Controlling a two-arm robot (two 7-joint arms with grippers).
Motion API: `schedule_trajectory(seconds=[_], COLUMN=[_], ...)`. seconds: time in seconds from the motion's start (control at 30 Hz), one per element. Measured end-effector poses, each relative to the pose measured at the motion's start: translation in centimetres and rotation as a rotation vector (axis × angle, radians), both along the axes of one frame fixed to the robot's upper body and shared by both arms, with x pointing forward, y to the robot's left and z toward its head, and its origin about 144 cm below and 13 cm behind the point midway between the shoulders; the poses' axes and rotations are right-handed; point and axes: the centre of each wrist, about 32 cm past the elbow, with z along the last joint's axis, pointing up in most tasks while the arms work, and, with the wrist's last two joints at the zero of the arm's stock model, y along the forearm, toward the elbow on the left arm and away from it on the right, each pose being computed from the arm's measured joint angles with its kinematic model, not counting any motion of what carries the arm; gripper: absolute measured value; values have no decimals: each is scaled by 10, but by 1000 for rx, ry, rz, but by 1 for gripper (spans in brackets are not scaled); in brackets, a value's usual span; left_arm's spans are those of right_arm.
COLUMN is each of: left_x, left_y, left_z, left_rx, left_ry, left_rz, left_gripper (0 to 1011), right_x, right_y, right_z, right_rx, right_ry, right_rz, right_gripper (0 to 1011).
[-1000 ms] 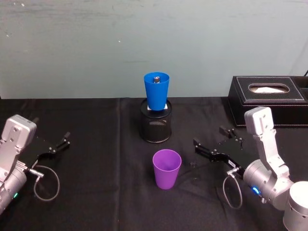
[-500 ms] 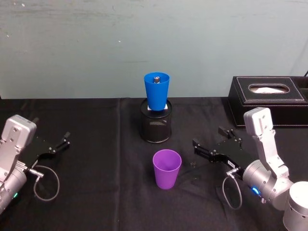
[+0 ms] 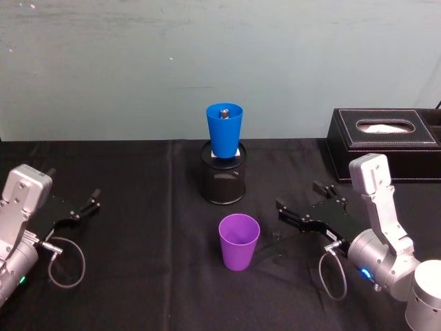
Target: Pick up one cup with a gripper and tap it against the other cup.
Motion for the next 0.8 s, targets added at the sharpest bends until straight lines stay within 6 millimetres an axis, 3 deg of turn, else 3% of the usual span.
schedule_trajectory(seconds=[0.8], left_x=[0], left_y=[0], left_z=[0], left_rx=[0], left_ry=[0], left_rz=[0], left_gripper=[1000], right_x=[0], right_y=[0], right_z=[0], right_rx=[0], right_ry=[0], right_rz=[-1], right_gripper=[1003])
